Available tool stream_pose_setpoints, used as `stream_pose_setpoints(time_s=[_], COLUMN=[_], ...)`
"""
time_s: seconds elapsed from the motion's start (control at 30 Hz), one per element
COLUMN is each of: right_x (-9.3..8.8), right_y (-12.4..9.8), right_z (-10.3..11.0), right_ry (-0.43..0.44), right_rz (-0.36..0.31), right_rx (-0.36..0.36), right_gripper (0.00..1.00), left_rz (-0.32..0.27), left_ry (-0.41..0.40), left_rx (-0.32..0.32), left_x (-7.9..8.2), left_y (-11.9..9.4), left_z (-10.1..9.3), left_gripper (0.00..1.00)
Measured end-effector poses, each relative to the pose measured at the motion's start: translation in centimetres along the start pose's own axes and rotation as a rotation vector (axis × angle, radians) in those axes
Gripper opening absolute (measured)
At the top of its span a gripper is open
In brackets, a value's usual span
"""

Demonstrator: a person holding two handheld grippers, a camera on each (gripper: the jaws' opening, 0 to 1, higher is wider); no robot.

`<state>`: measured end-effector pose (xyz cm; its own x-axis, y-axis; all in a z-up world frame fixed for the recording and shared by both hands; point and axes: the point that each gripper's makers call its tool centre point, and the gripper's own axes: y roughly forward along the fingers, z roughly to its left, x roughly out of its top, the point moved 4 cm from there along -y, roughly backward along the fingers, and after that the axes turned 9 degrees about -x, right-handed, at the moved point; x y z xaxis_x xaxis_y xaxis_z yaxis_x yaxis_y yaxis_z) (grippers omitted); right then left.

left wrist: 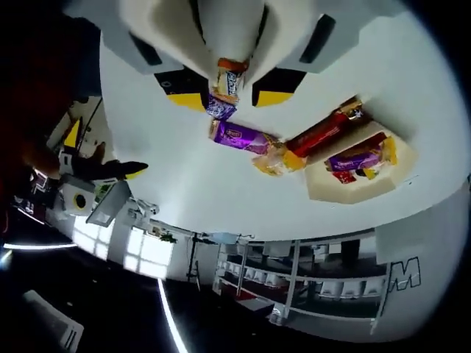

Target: Place the target food into the container with the food tongs after gripping and lifting it, then release it inside without dropping or visibly crushing the food.

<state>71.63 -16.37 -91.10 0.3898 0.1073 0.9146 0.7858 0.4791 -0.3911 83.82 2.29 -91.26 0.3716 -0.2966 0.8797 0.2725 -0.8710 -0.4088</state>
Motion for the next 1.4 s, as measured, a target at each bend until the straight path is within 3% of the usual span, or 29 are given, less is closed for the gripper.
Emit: stream_pose_setpoints(time_s=[0.13, 0.37, 0.6, 0.7, 1.0, 1.1, 1.2, 1.3, 1.4], right_x=[-0.1, -0.4, -0.3, -0.3, -0.6, -0.6, -0.6, -0.6, -0.6], right_y=[0.2, 0.3, 0.3, 0.2, 0.0, 0.0, 0.0, 0.0, -0.1], right_z=[-0.1, -0.2, -0.4, -0.5, -1.0, -0.9, -0.7, -0.8, -0.7], right_ry=[-0.002, 0.0, 0.004, 0.007, 0.012, 0.01, 0.006, 0.006, 0.001], right_rz=[0.01, 0.024, 0.017, 0.016, 0.02, 0.02, 0.021, 0.02, 0.02], right_rx=[-0.001, 0.001, -0.006, -0.008, -0.016, -0.012, -0.009, -0.008, -0.005], right_gripper=[0.98, 0.98, 0.98, 0.98, 0.97, 0.97, 0.97, 0.97, 0.97], left_rz=[-0.052, -0.09, -0.112, -0.107, -0.055, -0.04, -0.043, 0.003, -0.01], left_ry=[-0.054, -0.054, -0.075, -0.069, -0.066, -0.086, -0.156, -0.062, -0.059], left_rx=[0.004, 0.031, 0.063, 0.08, 0.078, 0.101, 0.104, 0.136, 0.133], left_x=[1.4, 3.2, 5.3, 5.5, 4.0, 3.3, 2.6, 1.6, 1.4], left_y=[-0.8, -1.4, -1.2, -1.0, -1.0, -1.2, -1.0, -0.8, -0.9], left_z=[0.7, 1.9, 4.1, 4.7, 4.0, 4.0, 3.6, 3.4, 3.3], left_gripper=[0.22, 0.22, 0.22, 0.22, 0.23, 0.24, 0.24, 0.24, 0.24])
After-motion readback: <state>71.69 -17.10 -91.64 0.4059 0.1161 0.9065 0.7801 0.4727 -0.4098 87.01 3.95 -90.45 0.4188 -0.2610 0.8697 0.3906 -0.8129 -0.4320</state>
